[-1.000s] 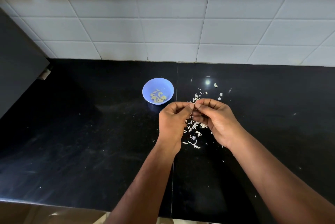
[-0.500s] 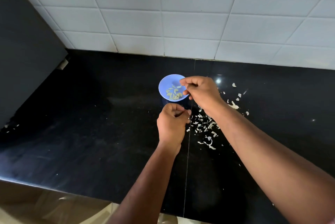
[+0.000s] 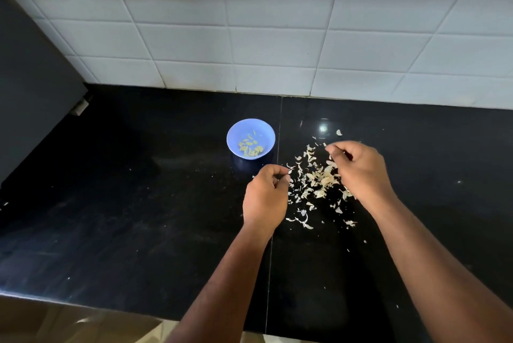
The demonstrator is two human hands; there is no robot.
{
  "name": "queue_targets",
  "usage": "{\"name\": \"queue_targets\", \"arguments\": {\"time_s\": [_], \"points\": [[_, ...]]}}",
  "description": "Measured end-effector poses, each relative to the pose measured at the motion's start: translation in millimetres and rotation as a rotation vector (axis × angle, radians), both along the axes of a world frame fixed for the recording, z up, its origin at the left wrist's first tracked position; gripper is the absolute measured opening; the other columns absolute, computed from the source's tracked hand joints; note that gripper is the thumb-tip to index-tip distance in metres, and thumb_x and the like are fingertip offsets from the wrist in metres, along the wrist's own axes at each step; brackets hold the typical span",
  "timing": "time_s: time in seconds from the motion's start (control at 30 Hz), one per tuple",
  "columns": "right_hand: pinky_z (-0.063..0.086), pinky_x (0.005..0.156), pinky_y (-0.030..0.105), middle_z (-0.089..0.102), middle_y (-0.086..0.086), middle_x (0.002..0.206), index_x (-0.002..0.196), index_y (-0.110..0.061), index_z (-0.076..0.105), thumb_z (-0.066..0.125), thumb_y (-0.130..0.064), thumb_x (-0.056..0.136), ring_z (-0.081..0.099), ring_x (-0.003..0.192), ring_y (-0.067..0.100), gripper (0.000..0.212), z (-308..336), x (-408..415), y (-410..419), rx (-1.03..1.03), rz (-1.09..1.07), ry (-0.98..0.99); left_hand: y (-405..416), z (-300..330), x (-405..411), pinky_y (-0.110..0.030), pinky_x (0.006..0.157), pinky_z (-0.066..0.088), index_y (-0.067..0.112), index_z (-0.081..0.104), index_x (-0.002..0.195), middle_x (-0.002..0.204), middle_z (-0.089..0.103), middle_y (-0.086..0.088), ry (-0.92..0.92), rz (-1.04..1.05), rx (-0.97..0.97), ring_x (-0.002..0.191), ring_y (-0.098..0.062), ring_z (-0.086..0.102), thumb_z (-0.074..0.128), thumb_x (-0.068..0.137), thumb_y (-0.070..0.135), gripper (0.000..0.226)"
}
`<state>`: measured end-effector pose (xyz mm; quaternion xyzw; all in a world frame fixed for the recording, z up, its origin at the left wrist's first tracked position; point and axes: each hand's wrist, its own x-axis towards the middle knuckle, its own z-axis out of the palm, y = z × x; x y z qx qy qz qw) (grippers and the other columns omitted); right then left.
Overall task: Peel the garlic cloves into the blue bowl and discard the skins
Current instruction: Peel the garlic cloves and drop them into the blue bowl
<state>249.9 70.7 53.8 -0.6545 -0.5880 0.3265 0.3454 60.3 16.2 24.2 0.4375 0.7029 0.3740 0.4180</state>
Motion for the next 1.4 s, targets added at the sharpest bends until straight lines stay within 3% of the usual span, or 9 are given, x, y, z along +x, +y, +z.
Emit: {"name": "queue_targets", "arguments": {"time_s": [0.17, 0.3, 0.43, 0.53, 0.67, 0.9, 1.1, 1.2, 1.4], "points": [[0.058, 0.055, 0.034, 0.076, -0.011, 0.086, 0.109, -0.024, 0.079, 0.065, -0.015, 0.102, 0.074, 0.067, 0.023, 0.018, -19, 33, -15, -0.015, 0.002, -0.115, -2, 6, 10, -0.032, 0.072, 0.059, 0.037, 0.075, 0.112, 0.087, 0.074, 0.018, 0.155, -0.052, -0.055, 0.079, -0.002, 0.070, 0.060, 0.105, 0.035, 0.016], [0.056, 0.059, 0.032, 0.073, -0.010, 0.070, 0.088, -0.030, 0.079, 0.077, -0.025, 0.093, 0.070, 0.059, 0.013, 0.007, -23, 44, -18, -0.043, -0.086, -0.134, -1, 10, 16, -0.026, 0.064, 0.050, 0.037, 0.076, 0.096, 0.085, 0.072, 0.022, 0.266, 0.000, -0.098, 0.076, 0.001, 0.065, 0.070, 0.097, 0.048, 0.013], [0.052, 0.063, 0.033, 0.066, -0.008, 0.067, 0.081, -0.029, 0.069, 0.071, -0.053, 0.093, 0.066, 0.066, 0.016, 0.027, -25, 55, -18, -0.109, -0.124, -0.338, -1, 11, 19, -0.030, 0.061, 0.045, 0.028, 0.066, 0.080, 0.074, 0.070, 0.015, 0.282, 0.065, -0.102, 0.068, -0.004, 0.063, 0.075, 0.088, 0.063, 0.037], [0.049, 0.066, 0.033, 0.065, -0.008, 0.072, 0.088, -0.027, 0.069, 0.056, -0.060, 0.099, 0.065, 0.073, 0.019, 0.037, -28, 53, -16, -0.113, -0.088, -0.496, -2, 13, 22, -0.032, 0.057, 0.038, 0.020, 0.047, 0.072, 0.062, 0.056, 0.008, 0.270, 0.107, -0.089, 0.058, -0.013, 0.050, 0.062, 0.092, 0.072, 0.058], [0.052, 0.071, 0.037, 0.063, -0.010, 0.097, 0.105, -0.035, 0.075, 0.058, -0.040, 0.104, 0.065, 0.088, 0.020, 0.017, -34, 41, -9, 0.033, 0.030, -0.491, -1, 16, 27, -0.034, 0.059, 0.037, 0.018, 0.045, 0.065, 0.064, 0.057, 0.004, 0.211, 0.131, -0.107, 0.063, -0.019, 0.052, 0.037, 0.105, 0.068, 0.064], [0.048, 0.069, 0.032, 0.059, -0.011, 0.102, 0.108, -0.031, 0.076, 0.065, -0.032, 0.101, 0.064, 0.087, 0.014, 0.013, -47, 38, 1, -0.024, 0.155, -0.554, 3, 5, 26, -0.041, 0.077, 0.060, 0.032, 0.064, 0.097, 0.090, 0.072, 0.011, 0.066, 0.121, -0.024, 0.085, -0.014, 0.071, 0.054, 0.106, 0.046, 0.020], [0.048, 0.067, 0.019, 0.073, -0.008, 0.093, 0.096, -0.025, 0.076, 0.067, -0.027, 0.102, 0.070, 0.081, 0.014, 0.011, -37, 33, -8, -0.135, 0.167, -0.038, 5, 6, 33, -0.023, 0.067, 0.052, 0.036, 0.071, 0.112, 0.097, 0.074, 0.012, -0.041, 0.009, 0.017, 0.083, -0.006, 0.069, 0.060, 0.105, 0.034, 0.012], [0.053, 0.067, 0.034, 0.077, 0.001, 0.083, 0.089, -0.026, 0.079, 0.073, -0.033, 0.097, 0.071, 0.072, 0.023, 0.012, -27, 23, -17, -0.203, 0.192, 0.224, 10, 5, 42, -0.023, 0.068, 0.053, 0.033, 0.076, 0.112, 0.095, 0.077, 0.007, -0.213, -0.057, -0.019, 0.077, -0.005, 0.069, 0.065, 0.104, 0.027, 0.015], [0.056, 0.065, 0.029, 0.074, 0.004, 0.083, 0.094, -0.012, 0.078, 0.071, -0.023, 0.100, 0.068, 0.075, 0.016, 0.015, -14, 21, -20, -0.235, 0.198, 0.424, 16, 6, 49, -0.021, 0.059, 0.048, 0.019, 0.077, 0.102, 0.081, 0.071, 0.005, -0.418, -0.049, -0.057, 0.074, -0.004, 0.063, 0.070, 0.101, 0.019, 0.007]]}}
